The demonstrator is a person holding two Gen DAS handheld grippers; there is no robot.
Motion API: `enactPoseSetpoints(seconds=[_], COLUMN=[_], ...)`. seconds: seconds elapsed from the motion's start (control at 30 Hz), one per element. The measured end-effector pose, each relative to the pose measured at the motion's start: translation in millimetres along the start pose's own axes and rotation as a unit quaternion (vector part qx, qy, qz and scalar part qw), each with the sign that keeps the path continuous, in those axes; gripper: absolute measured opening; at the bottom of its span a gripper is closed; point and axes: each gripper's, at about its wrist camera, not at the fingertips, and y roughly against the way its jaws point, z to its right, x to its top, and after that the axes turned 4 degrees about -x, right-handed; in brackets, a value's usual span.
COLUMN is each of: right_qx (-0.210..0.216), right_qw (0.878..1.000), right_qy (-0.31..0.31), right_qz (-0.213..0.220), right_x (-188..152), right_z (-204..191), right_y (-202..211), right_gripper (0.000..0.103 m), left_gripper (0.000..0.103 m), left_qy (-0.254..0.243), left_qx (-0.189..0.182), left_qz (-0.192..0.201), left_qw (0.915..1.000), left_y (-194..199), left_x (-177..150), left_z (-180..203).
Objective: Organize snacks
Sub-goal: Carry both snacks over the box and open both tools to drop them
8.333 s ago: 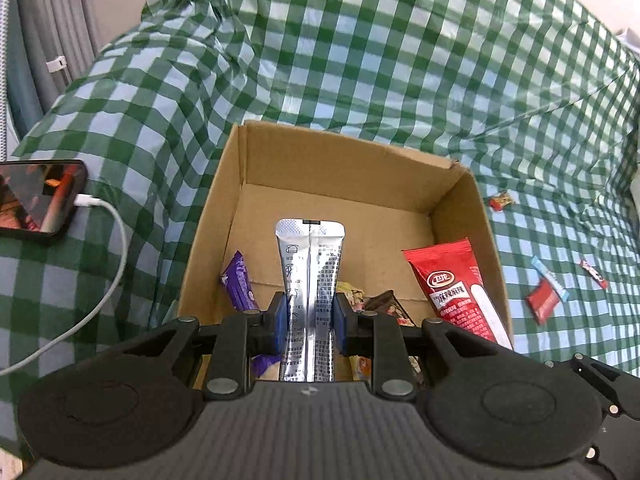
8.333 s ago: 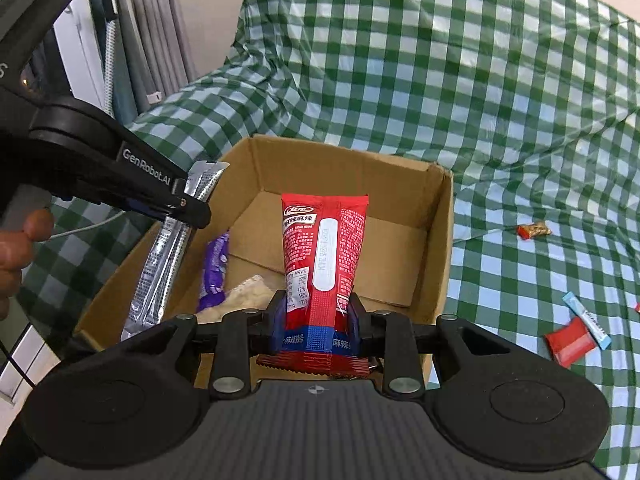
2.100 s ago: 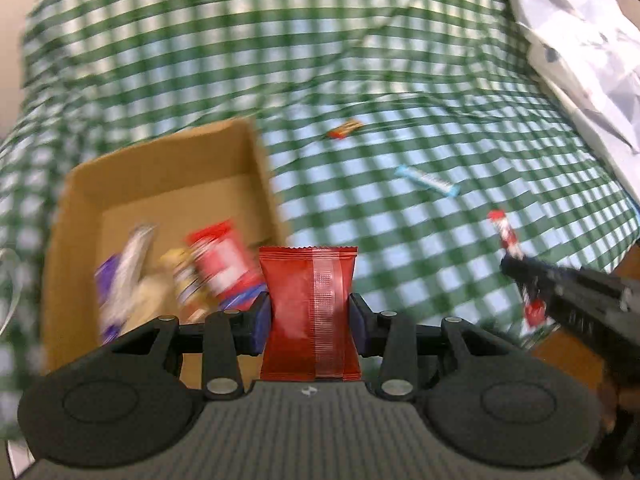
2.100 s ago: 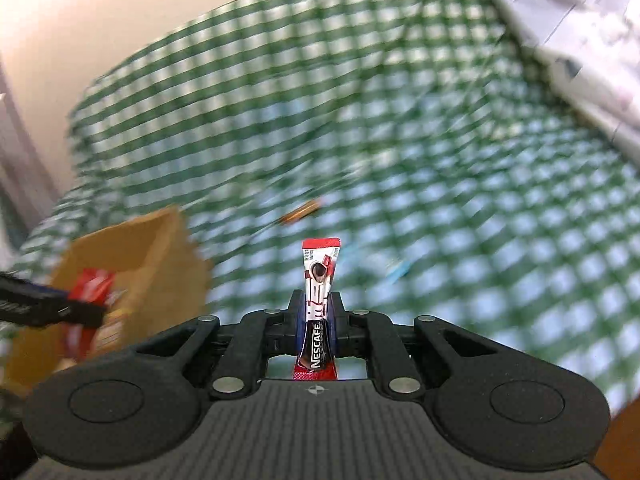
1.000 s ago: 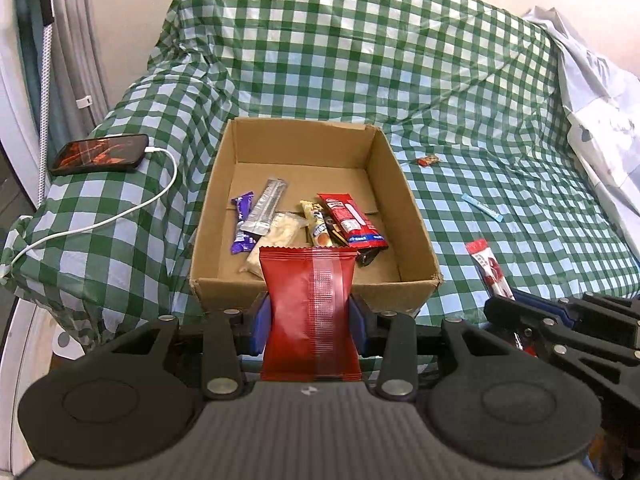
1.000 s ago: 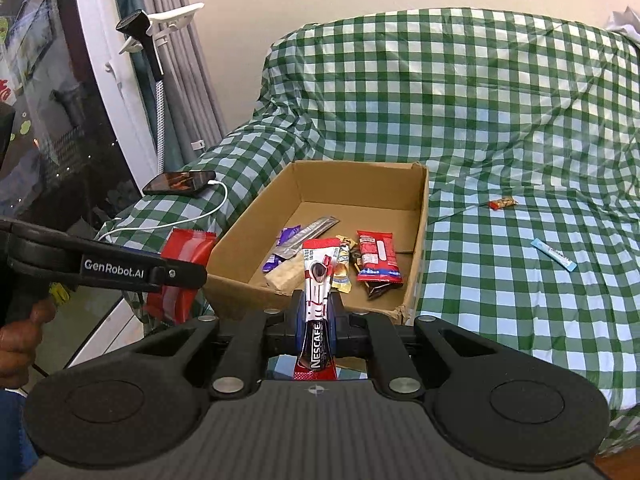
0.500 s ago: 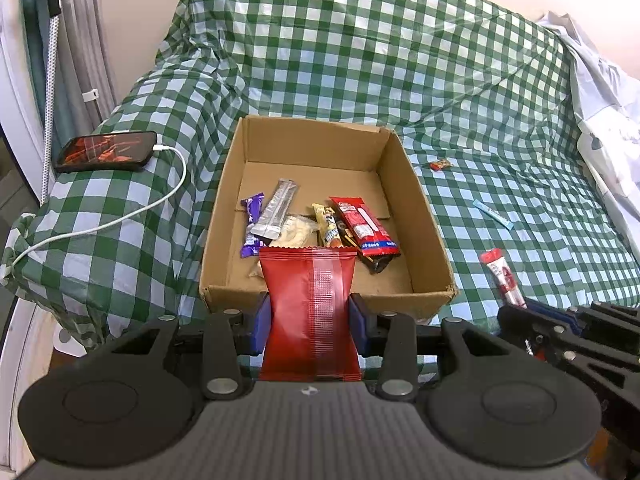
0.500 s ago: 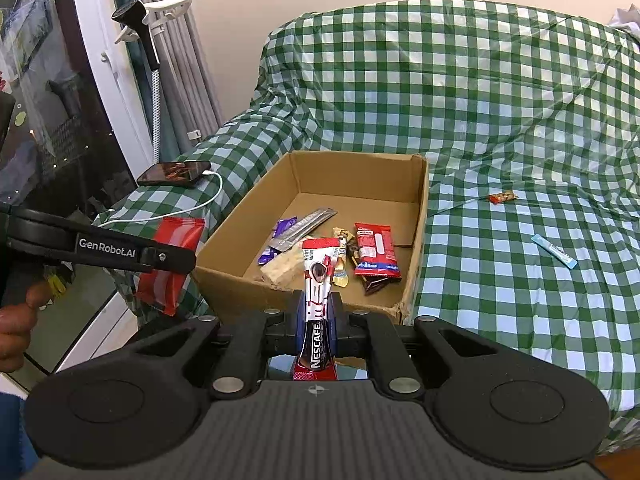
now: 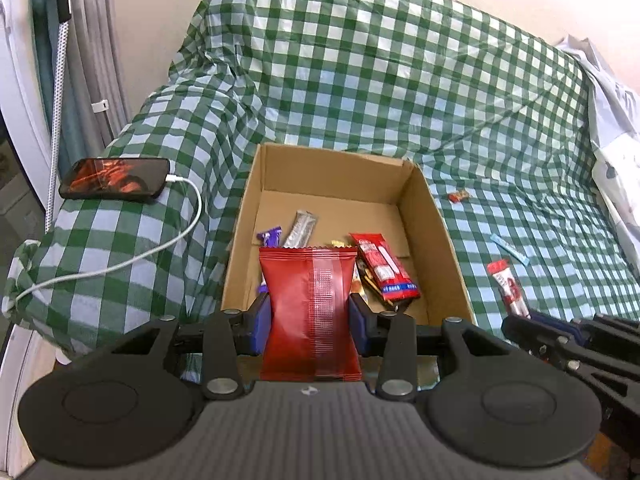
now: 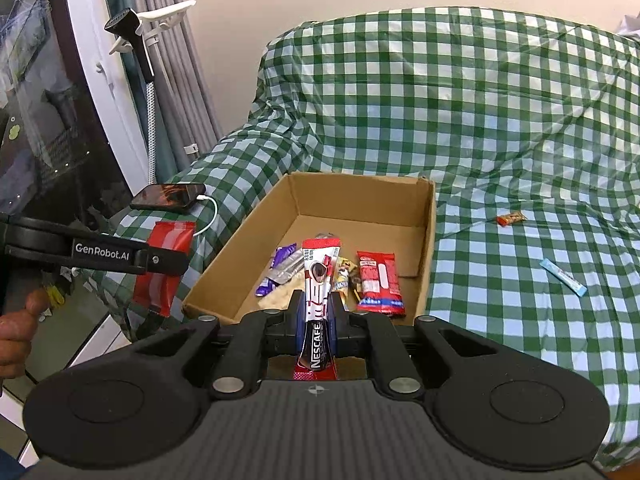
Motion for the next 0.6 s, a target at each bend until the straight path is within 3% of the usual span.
enactPoseSetpoints(seconds=[0.6], right_qx=[0.020], right_qw=[0.999], right_qy=[0.000], right_qz=[-0.038], right_x=[30.4], right_z=[7.1], right_y=[-80.8], right_gripper=[0.012], left_gripper=[0.045], left_qy=[0.006], left_qx=[0.019], left_qz=[-0.033], left_qw=[0.9993], left_y=[-79.8], left_x=[41.7], left_z=[-13.5])
